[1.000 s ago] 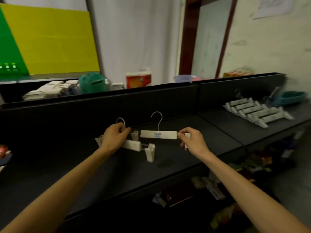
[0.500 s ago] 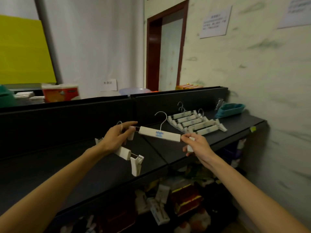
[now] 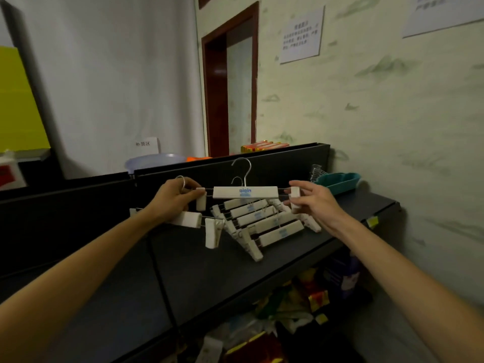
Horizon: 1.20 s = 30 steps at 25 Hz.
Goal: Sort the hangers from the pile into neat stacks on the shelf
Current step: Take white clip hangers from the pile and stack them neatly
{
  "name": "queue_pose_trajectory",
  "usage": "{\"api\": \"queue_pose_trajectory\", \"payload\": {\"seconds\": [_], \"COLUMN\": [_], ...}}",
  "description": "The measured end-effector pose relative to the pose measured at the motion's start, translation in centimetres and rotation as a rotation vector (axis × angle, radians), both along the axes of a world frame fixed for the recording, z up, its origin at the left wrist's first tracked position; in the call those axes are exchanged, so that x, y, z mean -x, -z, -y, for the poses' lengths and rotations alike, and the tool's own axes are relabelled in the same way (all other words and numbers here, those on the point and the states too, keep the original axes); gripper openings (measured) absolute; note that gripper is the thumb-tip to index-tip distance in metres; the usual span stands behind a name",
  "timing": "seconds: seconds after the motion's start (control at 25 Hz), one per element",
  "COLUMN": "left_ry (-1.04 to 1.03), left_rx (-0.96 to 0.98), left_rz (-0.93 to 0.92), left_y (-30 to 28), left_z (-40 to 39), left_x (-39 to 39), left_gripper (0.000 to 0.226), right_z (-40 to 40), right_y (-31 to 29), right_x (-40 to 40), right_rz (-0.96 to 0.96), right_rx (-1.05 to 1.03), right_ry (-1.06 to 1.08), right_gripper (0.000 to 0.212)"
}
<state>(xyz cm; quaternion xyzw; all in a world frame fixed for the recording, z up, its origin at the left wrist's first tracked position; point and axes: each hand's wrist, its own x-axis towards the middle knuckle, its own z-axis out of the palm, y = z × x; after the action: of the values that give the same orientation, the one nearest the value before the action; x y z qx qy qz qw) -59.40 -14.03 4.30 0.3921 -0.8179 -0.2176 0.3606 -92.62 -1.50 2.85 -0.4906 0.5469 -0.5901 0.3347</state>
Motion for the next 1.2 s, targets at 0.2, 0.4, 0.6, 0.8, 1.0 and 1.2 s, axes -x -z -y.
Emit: {"api": "queue_pose_trajectory", "payload": {"seconds": [0.2, 0.4, 0.6, 0.8, 1.0, 1.2], "left_ry": [-0.148, -0.292, -0.433, -0.595, -0.662, -0.678], "left_rx": [0.045, 0.045, -0.004, -0.034, -0.052, -0.093], "left_rz": [0.115, 0.170, 0.254, 0.328, 0.408, 0.526], "left_y": [-1.7, -1.2, 0.2, 2.4, 4.1, 4.9], "left_z": [5.6, 8.1, 8.2, 7.2, 6.8, 6.6], "left_x": [6.9, 10.4, 11.3, 12.1, 13.6, 14.4], "left_gripper": [0.018, 0.018, 0.014, 0.017, 0.018, 0.022], "right_z": [6.7, 12.9, 18.9, 23.9, 25.8, 25.8], "right_y": [-2.1, -1.7, -0.4, 2.0, 5.2, 6.9], "right_x": [7.2, 11.6, 13.7, 14.1, 15.1, 16.0], "right_rz": [-0.119, -0.083, -0.257, -0.269, -0.301, -0.355], "right_rx": [0.080, 0.003, -0.024, 0.004, -0.017, -0.035], "right_ry": [-0.021, -0.143, -0.287, -0.365, -0.351, -0.391], "right_gripper": [0.045, 0.044, 0.034, 0.030, 0.025, 0.026]}}
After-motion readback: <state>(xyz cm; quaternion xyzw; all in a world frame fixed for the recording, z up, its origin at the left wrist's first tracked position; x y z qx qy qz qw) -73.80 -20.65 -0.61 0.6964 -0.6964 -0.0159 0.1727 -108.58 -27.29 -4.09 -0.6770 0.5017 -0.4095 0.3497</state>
